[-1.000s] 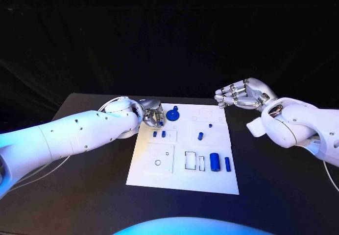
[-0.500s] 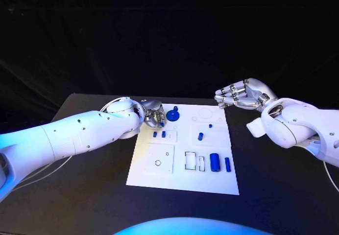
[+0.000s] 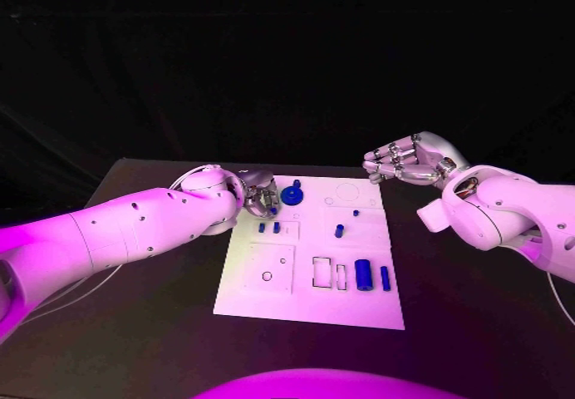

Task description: Assemble the parts on the task board

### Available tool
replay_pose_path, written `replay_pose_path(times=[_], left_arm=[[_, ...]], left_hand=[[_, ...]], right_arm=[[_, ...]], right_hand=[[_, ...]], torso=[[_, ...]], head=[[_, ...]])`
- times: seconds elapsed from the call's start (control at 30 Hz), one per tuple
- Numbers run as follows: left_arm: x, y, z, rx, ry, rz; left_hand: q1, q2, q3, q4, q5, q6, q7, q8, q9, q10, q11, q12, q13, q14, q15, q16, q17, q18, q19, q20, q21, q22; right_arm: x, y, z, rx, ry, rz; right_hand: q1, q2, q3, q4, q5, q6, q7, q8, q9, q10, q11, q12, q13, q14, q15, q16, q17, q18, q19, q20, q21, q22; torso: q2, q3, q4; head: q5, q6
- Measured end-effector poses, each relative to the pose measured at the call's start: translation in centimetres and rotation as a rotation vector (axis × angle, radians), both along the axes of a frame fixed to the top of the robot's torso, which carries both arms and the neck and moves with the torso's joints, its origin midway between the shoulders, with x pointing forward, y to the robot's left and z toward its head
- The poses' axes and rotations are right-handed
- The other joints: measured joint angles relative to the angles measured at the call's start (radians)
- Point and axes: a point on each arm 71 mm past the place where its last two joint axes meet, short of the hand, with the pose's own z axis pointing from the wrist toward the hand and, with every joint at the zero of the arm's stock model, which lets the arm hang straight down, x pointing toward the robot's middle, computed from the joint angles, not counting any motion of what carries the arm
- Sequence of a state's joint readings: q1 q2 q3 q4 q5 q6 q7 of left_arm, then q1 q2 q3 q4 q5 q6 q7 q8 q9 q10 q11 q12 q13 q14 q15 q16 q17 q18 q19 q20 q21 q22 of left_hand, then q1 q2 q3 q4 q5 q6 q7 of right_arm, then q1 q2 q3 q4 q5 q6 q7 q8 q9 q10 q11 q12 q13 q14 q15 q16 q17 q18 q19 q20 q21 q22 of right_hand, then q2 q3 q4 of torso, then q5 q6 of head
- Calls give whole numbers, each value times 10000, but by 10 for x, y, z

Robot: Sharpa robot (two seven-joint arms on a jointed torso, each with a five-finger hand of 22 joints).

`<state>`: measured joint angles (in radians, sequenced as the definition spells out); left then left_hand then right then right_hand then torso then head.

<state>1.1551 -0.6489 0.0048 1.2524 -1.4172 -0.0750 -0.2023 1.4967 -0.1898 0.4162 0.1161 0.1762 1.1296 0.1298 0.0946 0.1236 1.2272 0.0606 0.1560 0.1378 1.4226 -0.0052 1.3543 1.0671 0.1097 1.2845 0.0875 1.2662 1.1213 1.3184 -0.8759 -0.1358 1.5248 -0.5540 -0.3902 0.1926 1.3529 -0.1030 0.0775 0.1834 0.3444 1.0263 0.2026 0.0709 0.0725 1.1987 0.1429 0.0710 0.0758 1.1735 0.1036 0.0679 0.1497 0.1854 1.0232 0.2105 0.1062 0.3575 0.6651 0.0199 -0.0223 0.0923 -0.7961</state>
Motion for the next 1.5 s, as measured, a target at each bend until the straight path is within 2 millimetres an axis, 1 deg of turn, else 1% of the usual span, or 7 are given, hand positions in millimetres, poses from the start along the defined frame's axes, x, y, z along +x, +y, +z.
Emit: replay_pose_path(times=[0.67,0.83,0.97,1.03,1.23,1.3,1.5], left_arm=[[0,5,-1,85,30,182],[-1,12,0,105,-14,318],[-2,23,3,34,-143,492],[-3,27,7,-103,-244,560],[-7,42,25,-1064,-579,832],[-9,49,32,-1749,-634,1014],[-19,64,44,-4481,-270,1792]], left_hand=[[-38,-38,-56,-56,0,-874,156,-313,-234,-33,106,-169,54,-74,73,0,-162,0,-107,35,-79,-67],[-38,-38,-56,-56,0,-1042,213,-313,-293,-34,106,-178,63,-74,73,-15,-232,0,-107,35,-79,-119],[-38,-38,-55,-56,0,-1166,167,-313,-333,-34,106,-223,86,-74,73,-67,-289,0,-106,35,-117,-137],[-38,-38,-55,-56,0,-1114,160,-266,-331,-34,106,-224,87,-228,64,-185,-541,1,-232,82,-261,-290],[-38,-38,-55,-56,0,-942,135,-206,-318,-55,127,-260,112,-619,73,-681,-1468,0,-483,76,-530,-643],[-38,-38,-55,-56,0,-773,197,-114,-296,-191,220,-341,112,-1092,116,-1288,-2457,234,-1040,104,-1136,-1390],[-66,-67,-84,-26,0,-643,257,-64,-296,-205,203,-128,223,-1735,159,-2314,-3873,459,-1840,159,-2189,-2587]], right_arm=[[2,-4,-1,-265,-63,-31],[5,-9,-2,-894,-188,-6],[6,-12,-4,-2054,-506,145],[6,-11,-5,-2715,-725,271],[3,-2,-7,-4938,-1653,788],[2,4,-9,-5785,-2065,994],[0,19,-16,-7665,-2981,1380]], right_hand=[[123,123,-31,-367,-249,-48,48,0,0,-304,84,0,-28,-501,175,0,-272,0,-198,198,-231,-312],[732,282,322,-847,-525,-105,-6,0,0,-645,36,-39,-72,169,-51,319,-205,0,293,-6,37,-276],[1112,262,701,-1226,-462,104,-215,48,27,-281,-225,265,-60,1262,-460,791,62,1,1169,-444,689,50],[1175,193,871,-1396,-328,380,-334,138,62,47,-402,401,-31,2172,-751,1229,358,1,1822,-776,1295,430],[925,-57,1170,-1441,-384,710,-530,138,58,343,-698,414,-23,2932,-1119,2598,1439,1,2651,-1206,2576,1395],[788,-193,1374,-1390,-413,759,-548,138,44,361,-715,333,0,2929,-1148,3460,2061,2,2743,-1276,3054,1828],[463,-518,2103,-1245,-413,799,-581,-20,22,192,-690,162,47,2929,-1148,6594,4756,-485,3334,-1314,7131,5582]], torso=[[-3,-4,1],[-5,-4,1],[-8,-3,3],[-8,0,7],[-3,1,1],[-3,1,-3],[3,-6,-2]], head=[[10,11],[-3,38],[-18,74],[-30,88],[-103,126],[-180,140],[-446,201]])
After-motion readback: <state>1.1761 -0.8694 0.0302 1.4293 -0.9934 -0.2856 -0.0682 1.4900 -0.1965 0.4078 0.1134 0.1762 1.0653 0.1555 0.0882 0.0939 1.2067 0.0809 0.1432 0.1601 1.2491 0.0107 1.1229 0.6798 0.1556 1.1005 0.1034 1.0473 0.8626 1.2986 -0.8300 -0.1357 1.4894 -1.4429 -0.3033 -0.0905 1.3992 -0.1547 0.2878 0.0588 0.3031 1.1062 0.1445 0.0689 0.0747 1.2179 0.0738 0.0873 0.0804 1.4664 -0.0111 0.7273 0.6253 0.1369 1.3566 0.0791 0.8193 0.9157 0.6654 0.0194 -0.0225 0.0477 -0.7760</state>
